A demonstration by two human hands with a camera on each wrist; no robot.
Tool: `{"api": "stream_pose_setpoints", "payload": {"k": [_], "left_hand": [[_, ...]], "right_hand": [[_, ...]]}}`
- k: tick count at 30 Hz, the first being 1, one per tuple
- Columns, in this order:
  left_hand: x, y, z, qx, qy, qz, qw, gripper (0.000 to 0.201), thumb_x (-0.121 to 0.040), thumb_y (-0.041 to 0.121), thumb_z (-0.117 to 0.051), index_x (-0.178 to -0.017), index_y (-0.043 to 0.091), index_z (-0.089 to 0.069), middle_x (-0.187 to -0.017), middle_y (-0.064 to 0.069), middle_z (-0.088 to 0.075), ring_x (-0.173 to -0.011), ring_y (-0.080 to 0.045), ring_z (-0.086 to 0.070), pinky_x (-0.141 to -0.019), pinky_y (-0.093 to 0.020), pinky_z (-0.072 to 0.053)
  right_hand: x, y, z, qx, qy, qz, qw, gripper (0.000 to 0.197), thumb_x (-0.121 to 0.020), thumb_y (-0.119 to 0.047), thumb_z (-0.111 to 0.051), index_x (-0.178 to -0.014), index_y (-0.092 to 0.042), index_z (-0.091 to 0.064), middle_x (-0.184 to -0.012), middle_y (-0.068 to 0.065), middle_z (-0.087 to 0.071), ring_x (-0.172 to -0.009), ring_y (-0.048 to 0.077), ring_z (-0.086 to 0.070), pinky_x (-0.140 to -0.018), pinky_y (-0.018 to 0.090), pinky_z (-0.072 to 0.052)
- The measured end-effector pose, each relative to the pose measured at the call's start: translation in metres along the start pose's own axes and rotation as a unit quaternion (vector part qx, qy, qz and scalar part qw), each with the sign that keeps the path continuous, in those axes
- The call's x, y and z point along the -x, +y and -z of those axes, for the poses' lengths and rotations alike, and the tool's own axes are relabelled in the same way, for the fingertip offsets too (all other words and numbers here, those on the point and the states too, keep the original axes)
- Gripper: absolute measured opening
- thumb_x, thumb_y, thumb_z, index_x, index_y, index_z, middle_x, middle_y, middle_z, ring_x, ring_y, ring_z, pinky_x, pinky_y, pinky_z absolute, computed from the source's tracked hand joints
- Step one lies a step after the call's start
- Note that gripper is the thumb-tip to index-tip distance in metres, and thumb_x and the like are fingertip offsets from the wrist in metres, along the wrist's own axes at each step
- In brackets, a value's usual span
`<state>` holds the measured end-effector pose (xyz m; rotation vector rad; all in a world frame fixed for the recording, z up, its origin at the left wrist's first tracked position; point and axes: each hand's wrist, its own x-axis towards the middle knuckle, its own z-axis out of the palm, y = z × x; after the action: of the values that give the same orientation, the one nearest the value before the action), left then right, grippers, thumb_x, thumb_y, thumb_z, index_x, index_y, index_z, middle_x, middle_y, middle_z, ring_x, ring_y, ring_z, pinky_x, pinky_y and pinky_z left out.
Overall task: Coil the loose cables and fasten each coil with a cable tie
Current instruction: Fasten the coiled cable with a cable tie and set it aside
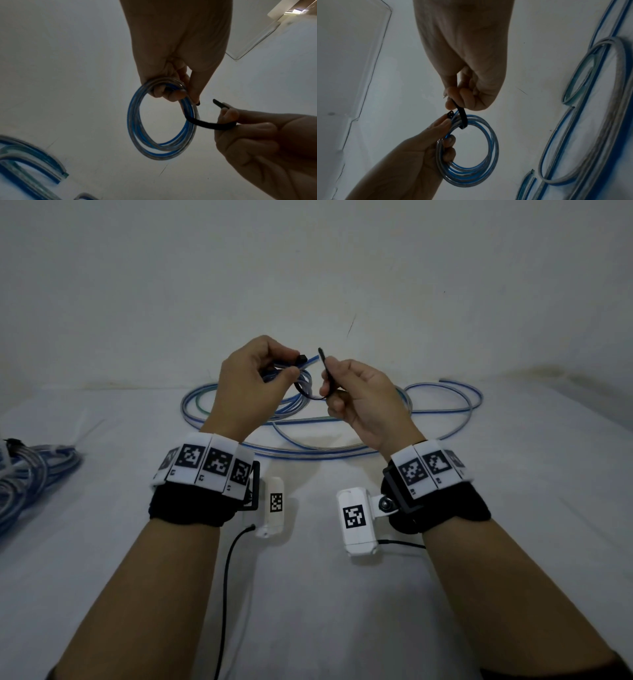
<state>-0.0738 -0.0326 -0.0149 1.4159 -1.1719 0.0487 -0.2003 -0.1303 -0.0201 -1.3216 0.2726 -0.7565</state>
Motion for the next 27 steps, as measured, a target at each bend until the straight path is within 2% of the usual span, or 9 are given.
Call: {"api": "stream_pose_setpoints", "payload": {"k": [4,12,16,20,23,27], "left_hand": [[0.000,0.000,0.001,-0.015,0.001,-0.010,1.000,0.015,-0.082,0.004,-0.065,-0.094,0.012,-0.060,-0.090,0.011,-0.066,-0.081,0.004,-0.064,-0.076,-0.012,-0.048],[0.001,0.001,-0.004,-0.042,-0.015,-0.029,0.999,0.013,-0.082,0.004,-0.064,-0.089,0.014,-0.061,-0.085,0.014,-0.063,-0.076,0.010,-0.062,-0.072,-0.008,-0.046],[0.000,-0.001,-0.004,-0.052,-0.015,-0.035,0.998,0.013,-0.082,0.003,-0.064,-0.088,0.014,-0.063,-0.085,0.016,-0.062,-0.076,0.010,-0.062,-0.073,-0.008,-0.047],[0.001,0.001,-0.007,-0.084,-0.030,-0.059,0.994,0.011,-0.082,0.002,-0.064,-0.092,0.005,-0.066,-0.085,0.017,-0.061,-0.078,0.013,-0.060,-0.074,-0.005,-0.046],[0.003,0.002,-0.010,-0.093,-0.019,-0.072,0.993,0.013,-0.082,0.004,-0.064,-0.095,0.004,-0.065,-0.090,0.009,-0.064,-0.079,0.008,-0.061,-0.076,-0.007,-0.048],[0.003,0.000,-0.012,-0.101,-0.015,-0.067,0.992,0.011,-0.082,0.005,-0.066,-0.092,0.002,-0.064,-0.088,0.004,-0.064,-0.079,0.005,-0.061,-0.075,-0.007,-0.048]], "right_hand": [[-0.001,0.000,0.001,0.047,0.008,0.016,0.999,0.014,-0.092,-0.009,-0.055,-0.078,-0.006,-0.059,-0.056,0.001,-0.056,-0.040,0.008,-0.035,-0.043,0.018,-0.029],[0.000,0.000,-0.001,0.081,0.017,0.019,0.996,0.015,-0.091,-0.008,-0.056,-0.078,-0.003,-0.060,-0.055,0.002,-0.056,-0.041,0.009,-0.033,-0.045,0.021,-0.027],[0.000,0.001,-0.001,0.082,0.026,0.017,0.996,0.015,-0.091,-0.008,-0.056,-0.078,-0.003,-0.061,-0.053,0.001,-0.057,-0.041,0.009,-0.034,-0.046,0.022,-0.029],[0.000,0.002,-0.002,0.073,0.037,0.021,0.996,0.014,-0.091,-0.007,-0.056,-0.079,-0.003,-0.059,-0.052,0.001,-0.058,-0.039,0.007,-0.039,-0.046,0.020,-0.034],[-0.001,0.001,0.000,0.062,0.049,0.032,0.996,0.004,-0.091,-0.008,-0.057,-0.088,-0.004,-0.058,-0.052,-0.001,-0.060,-0.040,0.006,-0.044,-0.048,0.020,-0.040],[-0.002,0.001,0.002,0.083,0.029,0.042,0.995,0.020,-0.091,-0.008,-0.056,-0.110,-0.004,-0.060,-0.057,0.000,-0.061,-0.044,0.006,-0.050,-0.053,0.021,-0.044]]}}
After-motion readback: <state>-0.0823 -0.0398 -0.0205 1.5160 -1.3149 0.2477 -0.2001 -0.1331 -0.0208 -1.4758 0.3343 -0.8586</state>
